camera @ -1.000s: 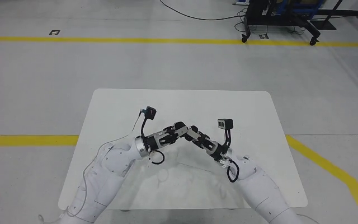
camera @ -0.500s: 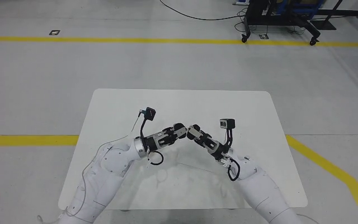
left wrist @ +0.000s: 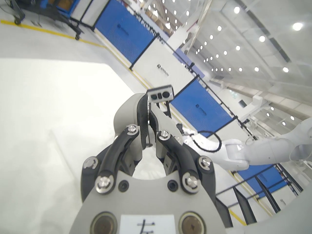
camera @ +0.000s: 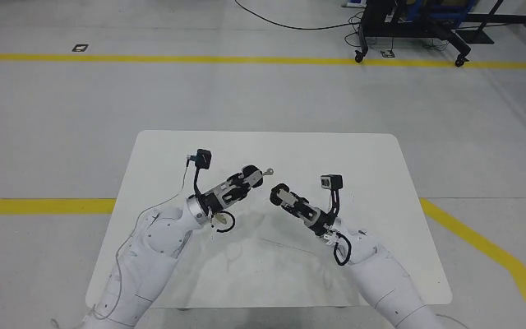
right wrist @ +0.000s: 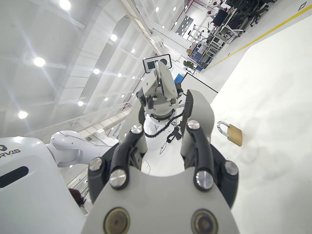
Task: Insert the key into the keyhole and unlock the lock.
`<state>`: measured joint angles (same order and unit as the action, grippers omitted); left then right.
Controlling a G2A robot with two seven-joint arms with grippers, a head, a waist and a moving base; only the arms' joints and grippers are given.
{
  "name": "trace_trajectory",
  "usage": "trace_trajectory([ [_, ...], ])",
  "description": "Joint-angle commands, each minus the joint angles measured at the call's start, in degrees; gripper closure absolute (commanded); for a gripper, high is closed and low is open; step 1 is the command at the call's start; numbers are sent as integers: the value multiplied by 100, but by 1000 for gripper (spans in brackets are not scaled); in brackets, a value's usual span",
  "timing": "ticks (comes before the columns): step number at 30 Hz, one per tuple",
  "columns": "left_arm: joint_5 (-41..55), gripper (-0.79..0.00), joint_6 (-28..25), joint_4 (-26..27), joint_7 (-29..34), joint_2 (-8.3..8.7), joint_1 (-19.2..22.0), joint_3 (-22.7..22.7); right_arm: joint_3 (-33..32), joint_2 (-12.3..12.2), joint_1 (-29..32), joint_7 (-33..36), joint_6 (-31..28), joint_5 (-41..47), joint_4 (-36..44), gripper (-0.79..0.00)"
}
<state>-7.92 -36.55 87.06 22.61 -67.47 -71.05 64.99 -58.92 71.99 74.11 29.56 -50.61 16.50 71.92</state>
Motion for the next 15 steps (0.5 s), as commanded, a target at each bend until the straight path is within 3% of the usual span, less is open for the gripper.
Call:
trace_trajectory([
  [1,5,0,8,0,128,1,2,-5,0,0,0,0,0,0,0,-785],
  [10,-73,0,95,105,323,4,-34,-89,-24,-8,-4,10,89,-46,51,-785],
  [13,230,0,117,171,671,52,-62,66,-175,-120,-199,852,438,-328,-6,-785],
  [15,307,0,128,211,1293,117,-45,173,-389,-221,-259,1363,385,-479,-41,-785],
])
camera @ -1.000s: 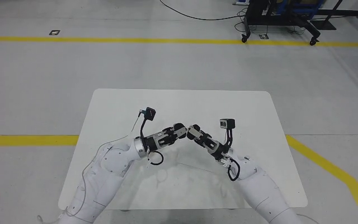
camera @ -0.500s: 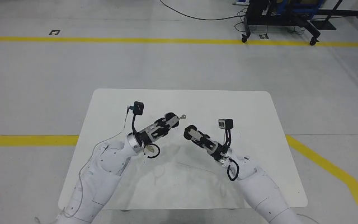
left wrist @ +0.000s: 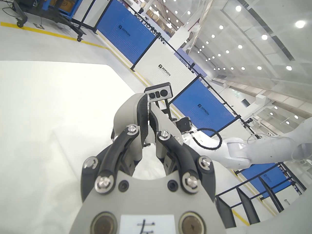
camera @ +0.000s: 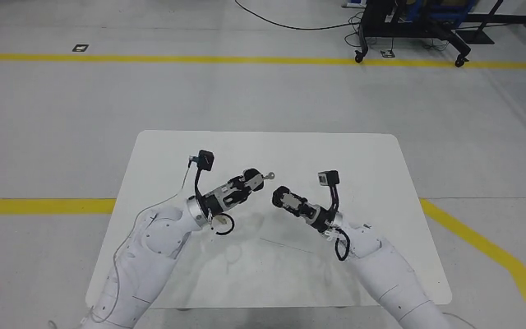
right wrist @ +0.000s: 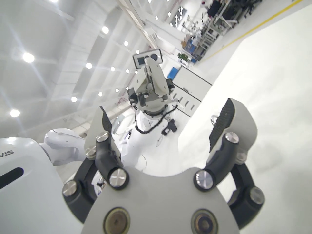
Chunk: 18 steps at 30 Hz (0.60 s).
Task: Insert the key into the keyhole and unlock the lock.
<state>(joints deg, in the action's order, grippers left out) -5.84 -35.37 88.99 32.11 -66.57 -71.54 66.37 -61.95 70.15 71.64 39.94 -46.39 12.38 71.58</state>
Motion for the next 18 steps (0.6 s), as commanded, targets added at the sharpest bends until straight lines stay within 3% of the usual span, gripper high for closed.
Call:
trace_trajectory([
  [1,248,0,44,63,745,57,-6,36,-184,-80,-2,542,-66,50,24,-785],
  [2,252,0,82,113,1080,95,20,104,-277,-124,11,775,-73,163,55,-785],
  [3,388,0,124,160,1434,124,-15,106,-370,-171,10,1029,-57,234,93,-730],
  [5,465,0,230,246,1904,187,-12,236,-512,-244,32,1434,24,441,178,-508],
  [6,570,0,256,306,2062,205,-54,248,-534,-275,37,1705,71,576,243,-468],
  [8,716,0,276,374,2317,236,-92,263,-541,-329,40,2082,288,870,348,-523],
  [10,764,0,274,405,2421,248,-91,232,-533,-377,34,2249,454,964,416,-480],
  [11,802,0,265,407,2477,249,-86,187,-501,-395,32,2300,505,967,443,-400],
  [15,851,0,280,351,2685,251,14,12,-313,-435,-4,2364,569,1031,535,-363],
  [18,753,0,240,320,2535,248,52,-44,-215,-458,-41,2350,555,1172,527,-379],
])
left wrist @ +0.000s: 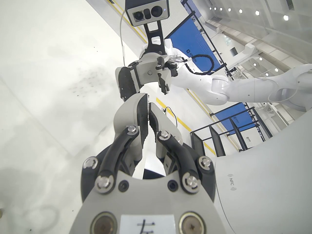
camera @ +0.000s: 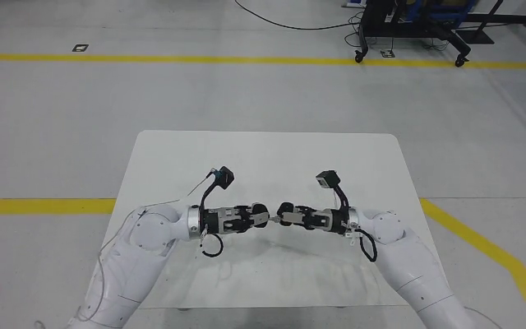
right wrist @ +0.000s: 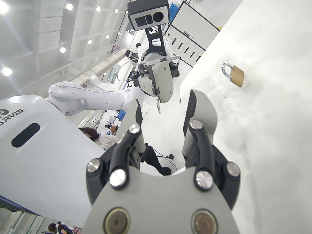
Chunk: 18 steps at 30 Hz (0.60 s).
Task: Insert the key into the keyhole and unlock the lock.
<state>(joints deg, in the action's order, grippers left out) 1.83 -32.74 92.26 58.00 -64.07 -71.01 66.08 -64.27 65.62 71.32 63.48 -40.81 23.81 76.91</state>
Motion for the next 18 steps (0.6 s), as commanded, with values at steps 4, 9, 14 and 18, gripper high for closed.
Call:
trace_trajectory([
  [4,-111,0,-72,-14,-161,1,30,-83,108,-44,-47,-37,-37,102,-36,-369],
  [9,-207,0,-103,-49,-329,6,30,-138,204,-96,-69,-79,-79,120,-41,-336],
  [14,-300,0,-62,-67,-411,11,73,-213,320,-137,-86,-137,-137,104,-48,-215],
  [18,-331,0,-76,-77,-469,17,86,-256,393,-169,-110,-185,-185,129,-54,-139],
])
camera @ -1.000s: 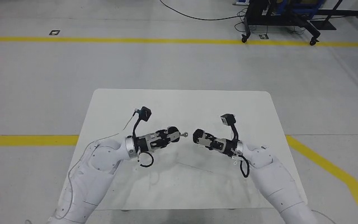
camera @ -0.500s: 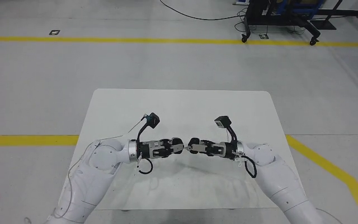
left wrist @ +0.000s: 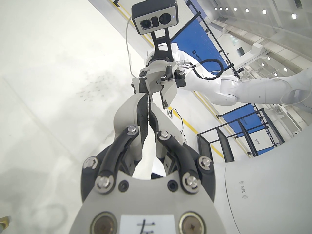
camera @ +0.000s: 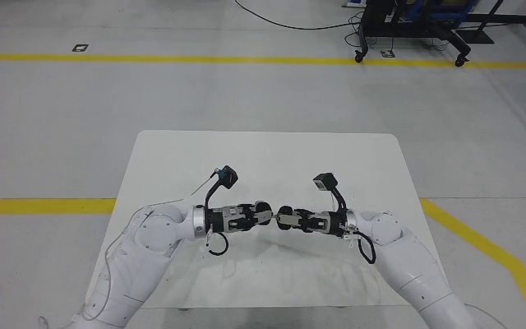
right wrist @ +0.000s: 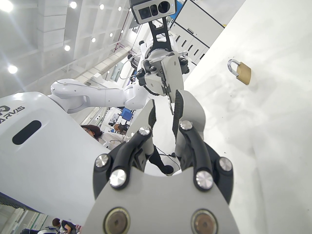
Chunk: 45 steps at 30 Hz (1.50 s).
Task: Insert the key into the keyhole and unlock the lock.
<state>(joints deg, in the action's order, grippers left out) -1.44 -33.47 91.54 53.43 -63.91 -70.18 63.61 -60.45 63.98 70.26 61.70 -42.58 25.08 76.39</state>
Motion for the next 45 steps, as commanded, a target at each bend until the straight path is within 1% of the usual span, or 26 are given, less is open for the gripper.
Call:
trace_trajectory([
  [1,-8,0,-1,-17,-21,2,6,-23,28,-13,-11,-18,-18,7,-3,-123],
  [2,-9,0,0,-24,-31,3,13,-34,44,-21,-20,-30,-30,9,-3,-102],
  [4,-11,0,-4,-35,-43,7,24,-52,75,-36,-35,-51,-51,13,-13,-22],
  [5,-9,0,-5,-40,-42,9,31,-60,89,-44,-46,-58,-58,13,-20,0],
  [9,68,0,-77,-70,-36,21,45,-79,150,-68,-89,-78,-78,19,-66,0],
  [10,66,-336,-120,-82,-87,25,49,-55,166,-74,-99,-80,-80,19,-84,0],
  [11,38,-785,-151,-90,-146,30,47,-32,180,-79,-110,-87,-87,26,-97,0],
  [17,11,-785,-159,-88,-169,32,51,-20,184,-128,-152,-207,-207,3,-131,0],
  [21,11,-785,-159,-88,-169,32,51,-20,9,-203,-121,-340,-340,-17,-139,0],
  [29,-29,-785,-141,-77,-202,32,55,-12,9,-203,-121,-340,-340,-17,-139,0],
  [31,-494,-785,61,114,-446,46,77,81,9,-203,-121,-340,-340,-17,-139,0],
  [32,-596,-785,124,271,-642,61,42,207,9,-203,-121,-340,-340,-17,-139,0],
  [33,-661,-785,192,410,-730,85,-37,339,9,-203,-121,-340,-340,-17,-139,0],
  [34,-813,-785,341,561,-651,129,-107,522,9,-203,-121,-340,-340,-17,-139,0],
  [36,-1120,-785,711,1005,-283,232,-285,935,9,-203,-121,-340,-340,-17,-139,0],
  [41,-1831,-785,1590,2276,1531,509,-787,1990,9,-203,-121,-340,-340,-17,-139,0],
  [42,-2179,-785,1811,2474,1906,558,-847,2170,9,-203,-121,-340,-340,-17,-139,0],
  [44,-2982,-785,2109,2826,2538,635,-944,2331,9,-203,-121,-340,-340,-17,-139,0],
  [45,-3345,-785,2111,2958,2816,665,-975,2302,9,-203,-121,-340,-340,-17,-139,0],
])
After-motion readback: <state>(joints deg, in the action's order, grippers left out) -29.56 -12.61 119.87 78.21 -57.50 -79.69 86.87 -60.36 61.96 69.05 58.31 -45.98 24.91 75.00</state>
